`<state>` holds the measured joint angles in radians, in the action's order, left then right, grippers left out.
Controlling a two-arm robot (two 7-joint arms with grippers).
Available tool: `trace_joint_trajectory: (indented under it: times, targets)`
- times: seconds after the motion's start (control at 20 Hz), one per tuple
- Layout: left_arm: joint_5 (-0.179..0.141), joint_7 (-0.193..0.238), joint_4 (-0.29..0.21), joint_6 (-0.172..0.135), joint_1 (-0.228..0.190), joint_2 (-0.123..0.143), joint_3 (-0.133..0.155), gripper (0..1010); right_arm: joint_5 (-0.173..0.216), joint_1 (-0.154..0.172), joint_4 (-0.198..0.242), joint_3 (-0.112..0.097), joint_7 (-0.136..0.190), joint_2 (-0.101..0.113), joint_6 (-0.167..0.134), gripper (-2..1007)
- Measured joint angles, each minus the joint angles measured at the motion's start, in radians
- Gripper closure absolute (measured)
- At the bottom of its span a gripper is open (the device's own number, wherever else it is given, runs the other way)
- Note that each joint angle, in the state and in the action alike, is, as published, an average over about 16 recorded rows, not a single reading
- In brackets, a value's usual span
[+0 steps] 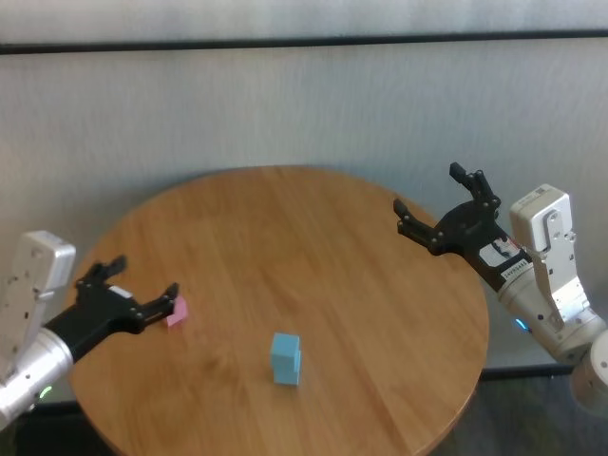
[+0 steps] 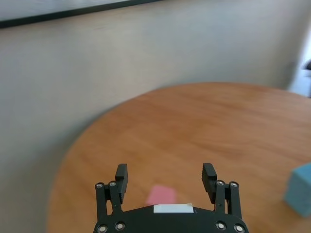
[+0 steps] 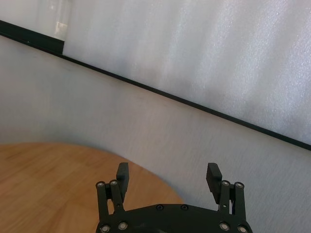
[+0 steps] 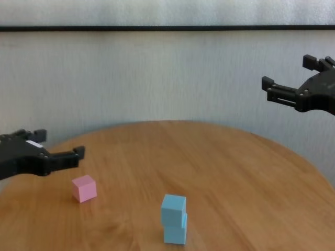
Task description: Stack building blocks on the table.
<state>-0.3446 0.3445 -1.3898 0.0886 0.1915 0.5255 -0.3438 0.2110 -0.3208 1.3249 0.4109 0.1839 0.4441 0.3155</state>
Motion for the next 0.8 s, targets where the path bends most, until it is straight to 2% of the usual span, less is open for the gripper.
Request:
trace_joint_trajectory:
  times: [0.3,0.5,0.8]
  targets:
    - [-0.022,0.115,0.057,-0.012,0.049,-0.001,-0.014,11,0.004,-0.001,0.002,0.002,0.002,0.001,-0.007,0]
    - [-0.023,0.188,0.113,-0.008,0.091,0.003,-0.027,11,0.005,-0.001,0.003,0.003,0.003,0.002,-0.01,0]
    - [-0.025,0.262,0.205,0.005,0.148,-0.003,-0.033,11,0.007,-0.001,0.004,0.003,0.004,0.002,-0.012,1]
